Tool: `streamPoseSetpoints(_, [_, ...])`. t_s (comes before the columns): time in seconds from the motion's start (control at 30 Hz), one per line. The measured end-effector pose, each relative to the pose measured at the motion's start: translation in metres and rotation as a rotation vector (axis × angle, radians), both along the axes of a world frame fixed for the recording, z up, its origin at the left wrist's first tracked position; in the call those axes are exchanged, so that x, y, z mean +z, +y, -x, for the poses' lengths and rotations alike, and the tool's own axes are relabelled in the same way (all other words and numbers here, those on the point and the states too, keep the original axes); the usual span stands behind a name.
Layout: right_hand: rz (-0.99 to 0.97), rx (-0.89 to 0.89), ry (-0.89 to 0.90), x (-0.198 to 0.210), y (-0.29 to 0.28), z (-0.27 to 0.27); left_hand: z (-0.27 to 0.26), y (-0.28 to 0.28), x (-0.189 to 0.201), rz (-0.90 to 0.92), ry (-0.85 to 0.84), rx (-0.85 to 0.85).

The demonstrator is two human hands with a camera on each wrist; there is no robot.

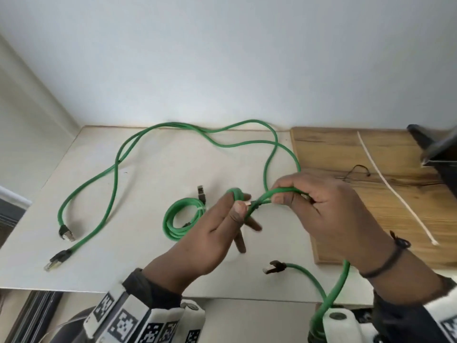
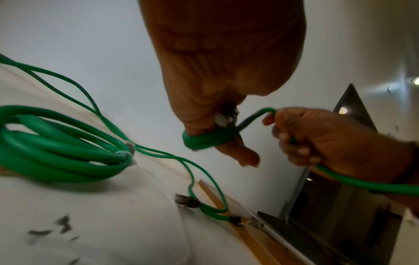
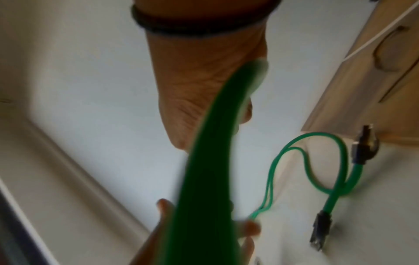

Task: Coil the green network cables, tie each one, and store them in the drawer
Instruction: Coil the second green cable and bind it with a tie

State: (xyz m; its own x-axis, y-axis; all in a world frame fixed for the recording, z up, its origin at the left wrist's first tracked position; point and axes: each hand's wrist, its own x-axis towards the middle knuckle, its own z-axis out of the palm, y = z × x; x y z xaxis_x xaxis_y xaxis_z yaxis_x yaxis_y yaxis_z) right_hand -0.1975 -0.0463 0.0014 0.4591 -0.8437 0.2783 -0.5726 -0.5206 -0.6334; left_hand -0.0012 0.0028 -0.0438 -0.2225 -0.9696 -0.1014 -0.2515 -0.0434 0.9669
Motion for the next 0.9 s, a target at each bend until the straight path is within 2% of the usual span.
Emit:
streamPoseSetpoints(0.1, [-0.011,-0.070,0.009,-0.006,-0.005,0.004,0.008,0.000,0.007,-0.188,0.075,-0.118])
streamPoseSetpoints(0.2, [0.021,-0.121,0.167,-0.011,-0.007,0.005,0.007,-0.002,0.012,-0.287,0.200,-0.156])
streamPoseSetpoints(0.33, [-0.030,-0.187,0.368,-0.006,-0.006,0.007,-0.007,-0.006,0.024,-0.321,0.341,-0.074])
streamPoseSetpoints(0.4, [-0.133,-0.210,0.466,0.007,-0.008,0.009,-0.017,-0.006,0.033,-0.302,0.392,-0.033])
streamPoseSetpoints(0.43, [-0.215,-0.217,0.455,0.016,-0.009,0.012,-0.020,-0.005,0.038,-0.287,0.408,-0.015])
streamPoseSetpoints(0.57, [-0.509,-0.201,0.160,0.056,-0.005,0.028,-0.029,-0.001,0.060,-0.171,0.380,0.113])
streamPoseSetpoints(0.67, [-0.676,-0.149,-0.104,0.077,0.002,0.046,-0.044,0.000,0.072,-0.005,0.308,0.360])
streamPoseSetpoints(0.73, [-0.710,-0.123,-0.286,0.086,0.006,0.060,-0.056,0.002,0.078,0.092,0.274,0.552])
streamPoseSetpoints(0.8, [-0.669,-0.124,-0.383,0.089,0.013,0.062,-0.065,0.006,0.081,0.127,0.292,0.696])
streamPoseSetpoints(0.87, [-0.618,-0.180,-0.420,0.083,0.019,0.056,-0.065,0.009,0.083,0.081,0.393,0.758])
streamPoseSetpoints(0.9, [-0.602,-0.225,-0.470,0.078,0.020,0.051,-0.065,0.010,0.083,0.034,0.496,0.762])
